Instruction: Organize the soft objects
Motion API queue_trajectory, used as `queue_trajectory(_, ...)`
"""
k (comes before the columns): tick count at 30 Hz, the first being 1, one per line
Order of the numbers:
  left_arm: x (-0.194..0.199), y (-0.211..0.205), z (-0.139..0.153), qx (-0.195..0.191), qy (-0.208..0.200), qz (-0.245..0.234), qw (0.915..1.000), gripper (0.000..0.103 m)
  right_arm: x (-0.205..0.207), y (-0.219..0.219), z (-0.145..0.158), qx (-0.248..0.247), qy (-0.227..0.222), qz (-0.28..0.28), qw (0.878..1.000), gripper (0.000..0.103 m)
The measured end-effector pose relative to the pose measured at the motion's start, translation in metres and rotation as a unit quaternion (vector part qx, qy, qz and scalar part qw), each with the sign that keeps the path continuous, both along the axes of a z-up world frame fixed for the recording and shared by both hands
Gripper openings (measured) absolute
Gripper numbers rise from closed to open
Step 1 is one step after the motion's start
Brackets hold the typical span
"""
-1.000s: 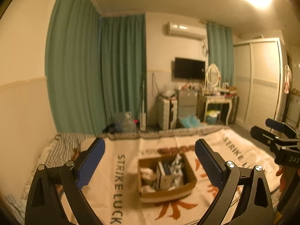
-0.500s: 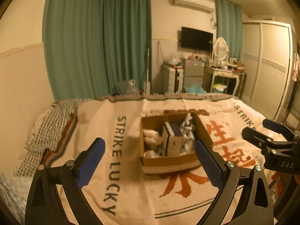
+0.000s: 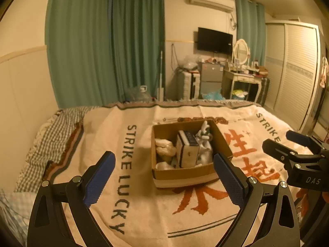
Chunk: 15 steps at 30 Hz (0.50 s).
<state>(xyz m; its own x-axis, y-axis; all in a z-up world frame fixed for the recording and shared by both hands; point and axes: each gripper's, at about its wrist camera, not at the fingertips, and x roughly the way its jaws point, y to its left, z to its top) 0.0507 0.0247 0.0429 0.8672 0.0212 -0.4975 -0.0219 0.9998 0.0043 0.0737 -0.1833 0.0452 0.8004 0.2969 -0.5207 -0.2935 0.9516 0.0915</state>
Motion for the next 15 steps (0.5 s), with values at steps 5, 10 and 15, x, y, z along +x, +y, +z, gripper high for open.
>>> queue_trajectory(5, 0.0003, 0.0004, -0.0020, -0.002, 0.000, -0.002, 1.0000, 0.098, -0.0019, -0.0005, 0.0005, 0.000, -0.002, 0.000, 1.000, 0.103)
queue_trajectory(10, 0.0008, 0.0014, -0.0025, -0.007, 0.003, -0.003, 1.0000, 0.098, -0.0025, -0.0013, 0.0005, 0.007, 0.001, 0.000, 1.000, 0.103)
queue_trajectory(15, -0.0001, 0.0007, -0.0016, -0.005, 0.002, -0.003, 1.0000, 0.098, -0.0031, 0.0005, 0.0016, 0.008, 0.001, 0.000, 1.000, 0.103)
